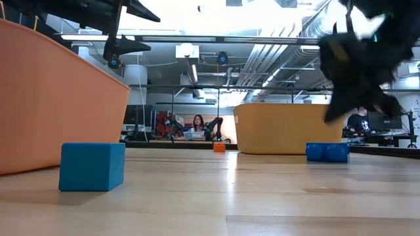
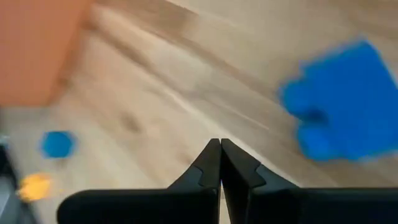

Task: Sort blocks by size
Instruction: Put the blue game piece into the yellow bin

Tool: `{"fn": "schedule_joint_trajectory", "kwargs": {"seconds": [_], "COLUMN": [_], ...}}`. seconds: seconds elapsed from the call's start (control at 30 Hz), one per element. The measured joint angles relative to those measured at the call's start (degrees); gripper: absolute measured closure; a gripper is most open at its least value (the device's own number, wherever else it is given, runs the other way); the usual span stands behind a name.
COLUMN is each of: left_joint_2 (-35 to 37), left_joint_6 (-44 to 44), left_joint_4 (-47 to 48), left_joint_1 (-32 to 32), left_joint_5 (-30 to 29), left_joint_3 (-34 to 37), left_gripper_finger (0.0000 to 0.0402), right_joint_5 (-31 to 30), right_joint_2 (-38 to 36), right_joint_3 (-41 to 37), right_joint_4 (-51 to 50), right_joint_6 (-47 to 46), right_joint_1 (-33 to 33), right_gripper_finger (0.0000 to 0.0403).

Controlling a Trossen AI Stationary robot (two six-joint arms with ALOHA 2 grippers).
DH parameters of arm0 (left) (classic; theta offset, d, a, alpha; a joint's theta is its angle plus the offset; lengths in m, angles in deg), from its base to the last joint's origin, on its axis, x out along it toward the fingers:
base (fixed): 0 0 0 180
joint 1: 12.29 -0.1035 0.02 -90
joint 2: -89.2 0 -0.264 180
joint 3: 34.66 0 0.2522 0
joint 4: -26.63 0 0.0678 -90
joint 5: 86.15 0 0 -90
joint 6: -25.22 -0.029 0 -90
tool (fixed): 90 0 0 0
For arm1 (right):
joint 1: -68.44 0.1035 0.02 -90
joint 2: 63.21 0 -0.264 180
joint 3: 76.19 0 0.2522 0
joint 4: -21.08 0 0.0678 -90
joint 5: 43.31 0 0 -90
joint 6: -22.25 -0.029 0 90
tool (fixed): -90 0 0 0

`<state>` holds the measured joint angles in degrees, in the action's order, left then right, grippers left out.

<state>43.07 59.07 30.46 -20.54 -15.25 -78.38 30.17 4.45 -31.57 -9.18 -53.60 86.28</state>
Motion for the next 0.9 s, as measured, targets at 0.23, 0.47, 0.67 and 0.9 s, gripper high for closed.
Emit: {"fn": "schedule_joint_trajectory", "kwargs": {"seconds": [0.23, 0.47, 0.67, 0.9], "left_joint_2": [0.0, 0.0, 0.0, 0.0], "left_joint_6": [0.0, 0.0, 0.0, 0.0], "left_joint_4": [0.4, 0.3, 0.4, 1.1], "left_joint_1": [0.0, 0.0, 0.0, 0.0], "left_joint_5": [0.0, 0.0, 0.0, 0.1], "left_joint_3": [0.0, 0.0, 0.0, 0.0], "left_gripper_finger": [0.0051, 0.0051, 0.0051, 0.0051], "right_joint_5": [-3.8, 8.4, 12.2, 14.1], "right_joint_2": [-0.2, -0.1, 3.0, 13.2], "right_joint_3": [14.9, 19.6, 18.8, 18.9], "right_joint_4": [-12.5, -28.1, -29.2, -31.1], "right_joint_6": [24.4, 33.5, 37.2, 39.8], "right_joint_1": [0.6, -9.0, -16.0, -20.5], "right_gripper_finger": [0.0402, 0.0333, 0.0192, 0.0068]}}
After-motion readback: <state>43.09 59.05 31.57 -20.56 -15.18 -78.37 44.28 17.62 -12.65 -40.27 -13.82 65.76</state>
